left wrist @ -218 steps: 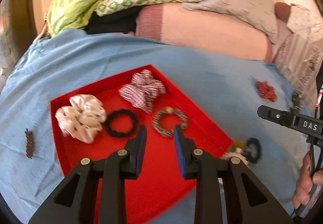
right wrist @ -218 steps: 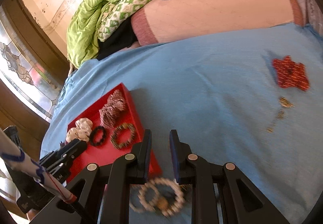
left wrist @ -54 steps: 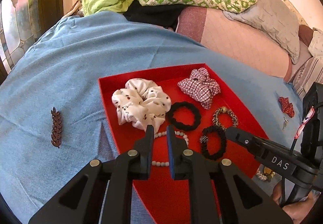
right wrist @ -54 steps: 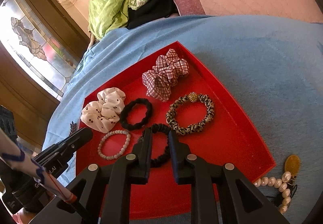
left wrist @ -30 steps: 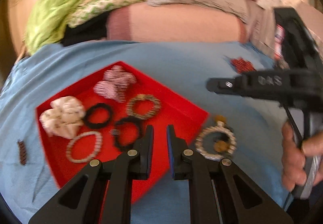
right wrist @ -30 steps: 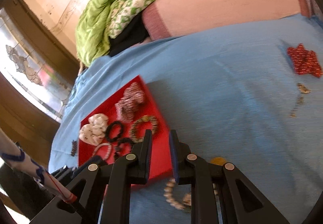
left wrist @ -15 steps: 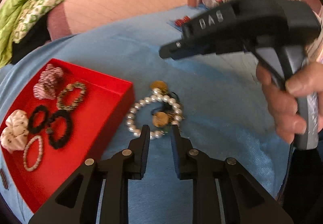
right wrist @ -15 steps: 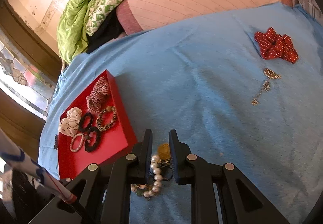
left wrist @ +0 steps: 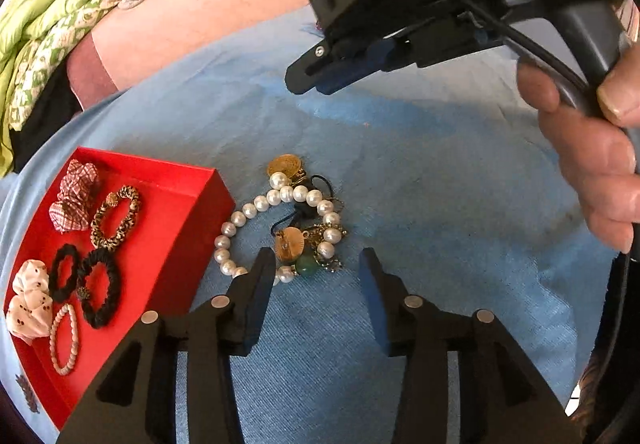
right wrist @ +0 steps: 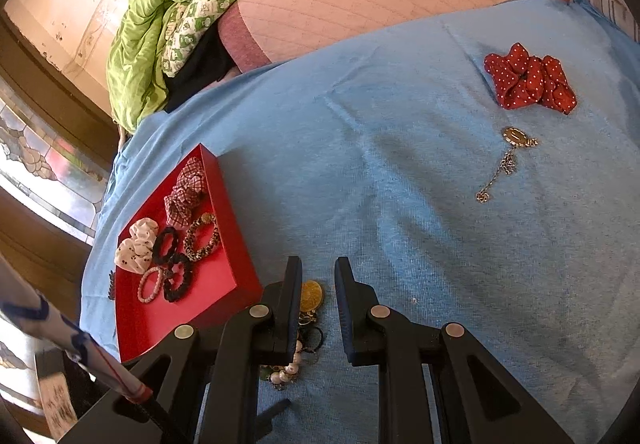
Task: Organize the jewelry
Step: 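Move the left tool to the pearl bracelet with gold coin charm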
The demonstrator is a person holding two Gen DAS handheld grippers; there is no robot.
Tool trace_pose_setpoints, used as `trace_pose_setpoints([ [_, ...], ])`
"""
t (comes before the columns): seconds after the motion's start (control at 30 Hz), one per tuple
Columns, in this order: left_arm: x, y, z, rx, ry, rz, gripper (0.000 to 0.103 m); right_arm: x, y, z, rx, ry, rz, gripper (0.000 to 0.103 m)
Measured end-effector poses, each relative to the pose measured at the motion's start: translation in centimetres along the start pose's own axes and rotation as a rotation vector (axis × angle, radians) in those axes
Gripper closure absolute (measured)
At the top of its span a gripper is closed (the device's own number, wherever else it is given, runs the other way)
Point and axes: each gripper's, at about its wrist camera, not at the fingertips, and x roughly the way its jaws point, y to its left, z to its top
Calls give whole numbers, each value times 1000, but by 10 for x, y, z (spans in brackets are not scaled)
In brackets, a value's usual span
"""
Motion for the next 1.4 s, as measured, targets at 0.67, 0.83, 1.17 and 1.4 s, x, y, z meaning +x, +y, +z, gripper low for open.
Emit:
trace_pose_setpoints([
  [0.67,-51,49,7,-173,-174,-256,103,21,0,-4,1,76,23,85],
  [0.83,-39,63,-2,-230,-115,-159,103,33,9,-10,-19,129,62,85],
  [1.17,-24,60,-10,-204,-30,-109,102,38,32,-31,-190,181,-18,85],
  [1.4,-22,59,-10,-217,-32,-88,82,38,37,-36,-250,179,-33,91],
])
